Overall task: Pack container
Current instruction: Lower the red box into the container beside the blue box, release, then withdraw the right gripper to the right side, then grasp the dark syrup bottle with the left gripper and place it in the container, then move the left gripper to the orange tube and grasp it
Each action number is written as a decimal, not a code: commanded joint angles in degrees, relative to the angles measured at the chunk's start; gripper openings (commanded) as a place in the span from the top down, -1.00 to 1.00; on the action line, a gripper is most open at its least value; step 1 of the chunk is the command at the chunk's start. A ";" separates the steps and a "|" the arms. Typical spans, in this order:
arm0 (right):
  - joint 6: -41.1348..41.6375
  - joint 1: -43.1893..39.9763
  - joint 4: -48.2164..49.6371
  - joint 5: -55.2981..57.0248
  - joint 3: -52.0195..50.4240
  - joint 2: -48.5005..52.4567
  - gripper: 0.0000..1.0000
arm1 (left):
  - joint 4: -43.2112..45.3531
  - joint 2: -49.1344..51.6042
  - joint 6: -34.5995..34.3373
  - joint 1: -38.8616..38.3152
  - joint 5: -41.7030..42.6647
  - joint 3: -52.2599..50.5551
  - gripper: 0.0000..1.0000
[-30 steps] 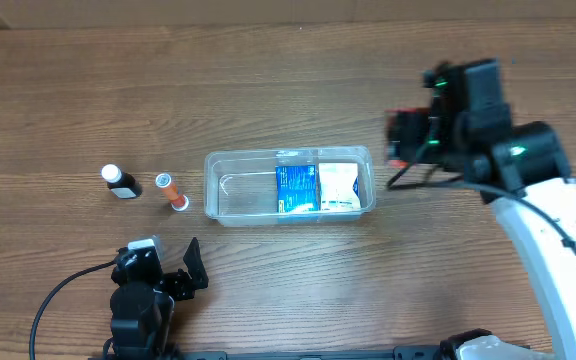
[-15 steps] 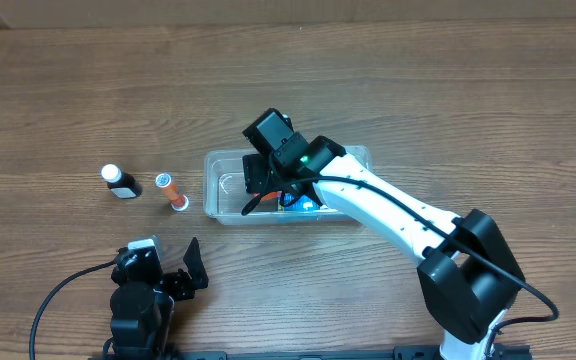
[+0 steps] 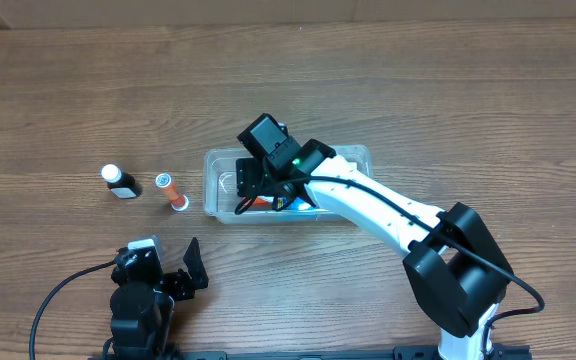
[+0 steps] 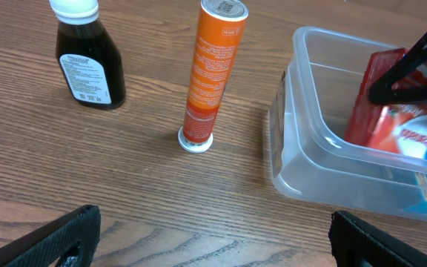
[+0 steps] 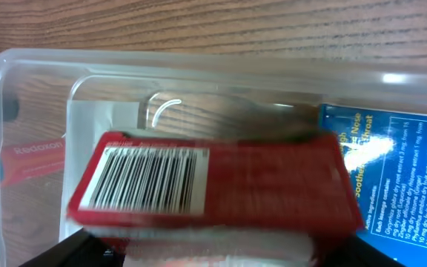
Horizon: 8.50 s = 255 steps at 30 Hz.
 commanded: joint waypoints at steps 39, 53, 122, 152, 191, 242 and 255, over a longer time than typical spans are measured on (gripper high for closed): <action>-7.43 -15.26 -41.18 20.13 17.25 -26.62 -1.00 | 0.22 -0.48 -0.79 0.42 0.26 -0.24 -1.00; -28.79 -53.18 -43.04 12.90 16.98 -24.68 -1.00 | 0.22 -0.48 -0.79 0.42 0.26 -0.24 -1.00; -28.55 -54.99 -42.29 10.01 16.98 -23.08 -1.00 | -13.18 34.45 -1.46 0.42 -22.88 52.72 -1.00; -28.55 -54.99 -42.29 10.01 16.98 -23.08 -1.00 | -23.82 101.57 10.43 22.60 3.21 73.79 -0.68; -28.55 -54.99 -42.29 10.01 16.98 -23.08 -1.00 | -39.10 102.97 1.70 -15.34 7.65 95.12 0.88; -28.55 -54.99 -42.29 10.01 16.98 -23.08 -1.00 | -36.28 102.22 4.63 6.32 4.61 73.09 0.25; -28.55 -54.99 -42.29 10.01 16.98 -23.08 -1.00 | -54.47 98.77 6.56 3.48 6.54 100.17 0.85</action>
